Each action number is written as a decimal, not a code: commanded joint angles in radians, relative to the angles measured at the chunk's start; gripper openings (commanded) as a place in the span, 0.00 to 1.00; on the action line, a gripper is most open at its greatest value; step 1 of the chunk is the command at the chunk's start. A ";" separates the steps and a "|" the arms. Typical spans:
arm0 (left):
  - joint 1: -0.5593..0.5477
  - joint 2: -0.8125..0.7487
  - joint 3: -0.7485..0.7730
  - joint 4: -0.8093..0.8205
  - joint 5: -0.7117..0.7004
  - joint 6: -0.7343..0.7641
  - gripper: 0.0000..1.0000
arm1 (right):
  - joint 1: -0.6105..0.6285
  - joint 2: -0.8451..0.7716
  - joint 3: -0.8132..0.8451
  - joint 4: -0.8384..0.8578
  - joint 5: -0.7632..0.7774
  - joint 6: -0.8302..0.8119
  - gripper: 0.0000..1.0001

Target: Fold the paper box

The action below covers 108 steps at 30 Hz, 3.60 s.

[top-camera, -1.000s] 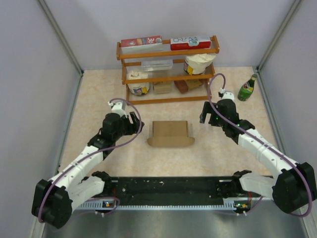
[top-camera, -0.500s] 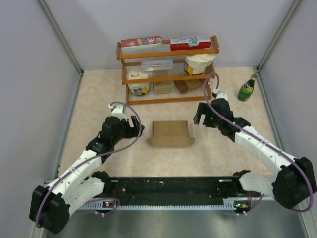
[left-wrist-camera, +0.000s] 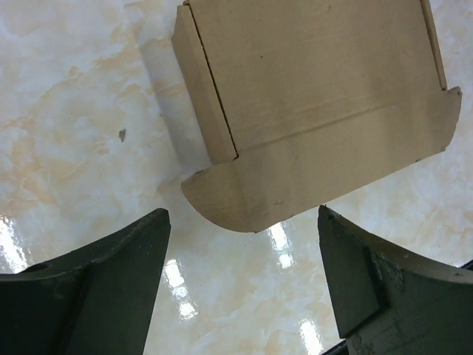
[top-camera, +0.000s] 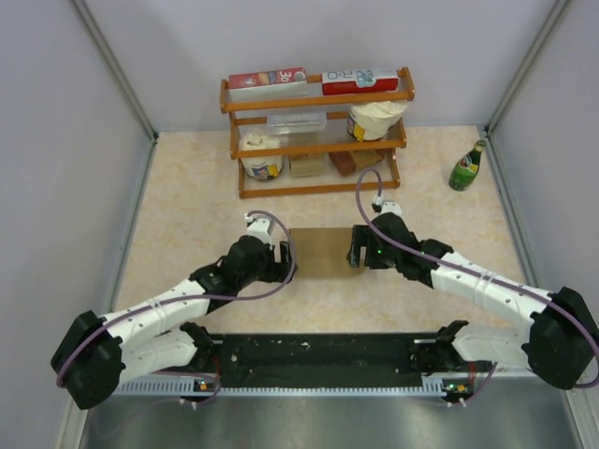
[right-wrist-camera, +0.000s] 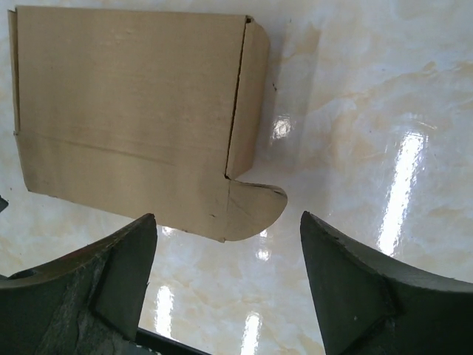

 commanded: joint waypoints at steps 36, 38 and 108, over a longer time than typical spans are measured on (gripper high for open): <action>-0.033 0.200 0.034 0.196 0.034 -0.059 0.71 | 0.023 0.164 -0.004 0.124 -0.112 0.027 0.64; -0.033 0.200 0.034 0.201 0.043 -0.061 0.71 | 0.023 0.164 -0.001 0.122 -0.125 0.027 0.62; -0.038 0.267 0.056 0.178 0.059 -0.031 0.57 | 0.014 0.218 0.011 0.147 -0.152 0.020 0.38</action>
